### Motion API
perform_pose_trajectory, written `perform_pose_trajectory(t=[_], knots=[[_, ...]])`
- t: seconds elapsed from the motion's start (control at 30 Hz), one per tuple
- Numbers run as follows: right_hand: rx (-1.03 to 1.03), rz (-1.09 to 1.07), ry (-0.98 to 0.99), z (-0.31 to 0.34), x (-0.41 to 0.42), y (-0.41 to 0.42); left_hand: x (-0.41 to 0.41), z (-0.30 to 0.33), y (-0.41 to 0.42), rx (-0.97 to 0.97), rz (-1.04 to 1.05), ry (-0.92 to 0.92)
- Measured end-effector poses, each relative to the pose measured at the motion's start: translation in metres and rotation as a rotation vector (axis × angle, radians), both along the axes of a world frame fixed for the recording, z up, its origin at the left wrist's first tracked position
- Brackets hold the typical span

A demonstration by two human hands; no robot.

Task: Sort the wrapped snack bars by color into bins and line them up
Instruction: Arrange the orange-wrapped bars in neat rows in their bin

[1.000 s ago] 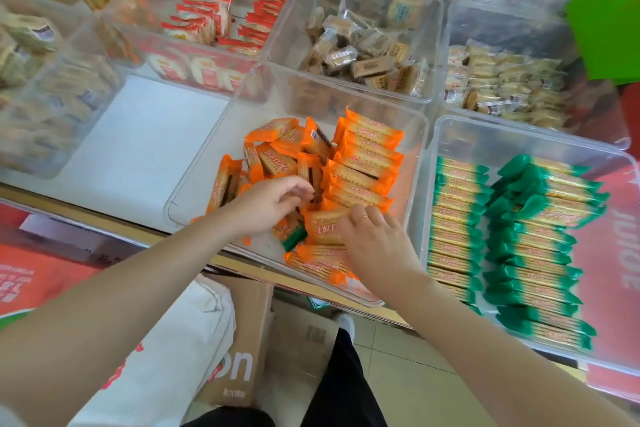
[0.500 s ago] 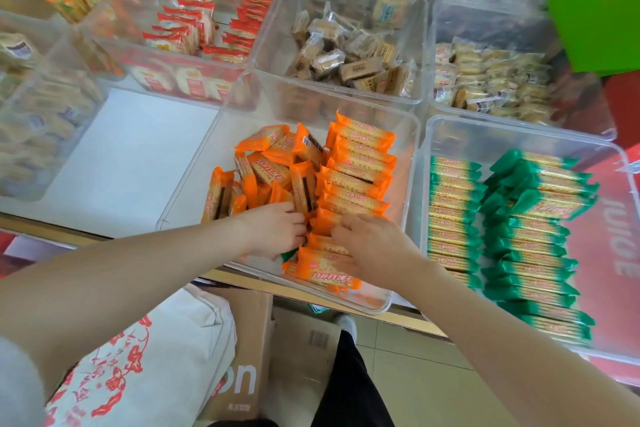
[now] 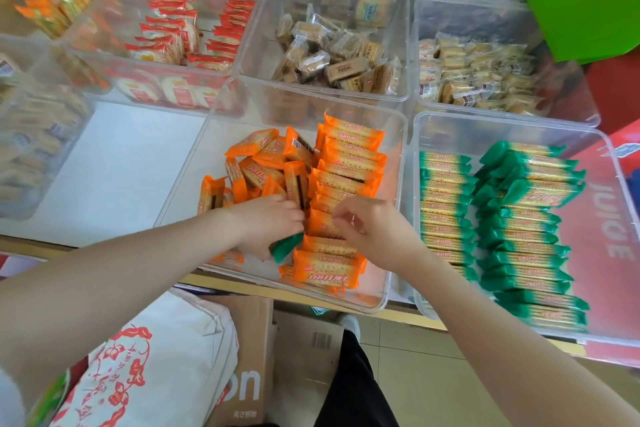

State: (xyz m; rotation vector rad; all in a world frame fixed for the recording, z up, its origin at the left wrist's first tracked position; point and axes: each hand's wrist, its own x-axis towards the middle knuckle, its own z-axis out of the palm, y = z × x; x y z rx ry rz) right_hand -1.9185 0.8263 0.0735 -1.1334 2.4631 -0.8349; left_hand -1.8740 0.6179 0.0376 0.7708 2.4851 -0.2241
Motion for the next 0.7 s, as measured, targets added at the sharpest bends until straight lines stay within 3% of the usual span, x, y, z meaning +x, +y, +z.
perform_pose_trajectory(t=[0.1,0.23,0.33,0.53,0.63,0.7], knots=[[-0.123,-0.075,-0.015,0.006,0.001,0.006,0.013,0.035,-0.008,0.482,0.494,-0.074],[-0.224,-0.163,-0.114,0.013,0.008,0.011,0.027,0.071,0.000,1.178,1.006,-0.010],[-0.309,-0.127,-0.047,0.022,0.016,0.014,0.024,0.071,0.018,1.599,1.201,-0.057],[-0.104,-0.191,0.512,0.036,0.008,0.026,-0.001,0.075,0.077,1.662,1.365,-0.178],[-0.079,-0.195,0.546,0.037,-0.014,0.042,-0.014,0.075,0.100,1.641,1.383,-0.191],[-0.068,-0.208,0.516,0.034,-0.036,0.058,-0.025,0.073,0.111,1.526,1.358,-0.125]])
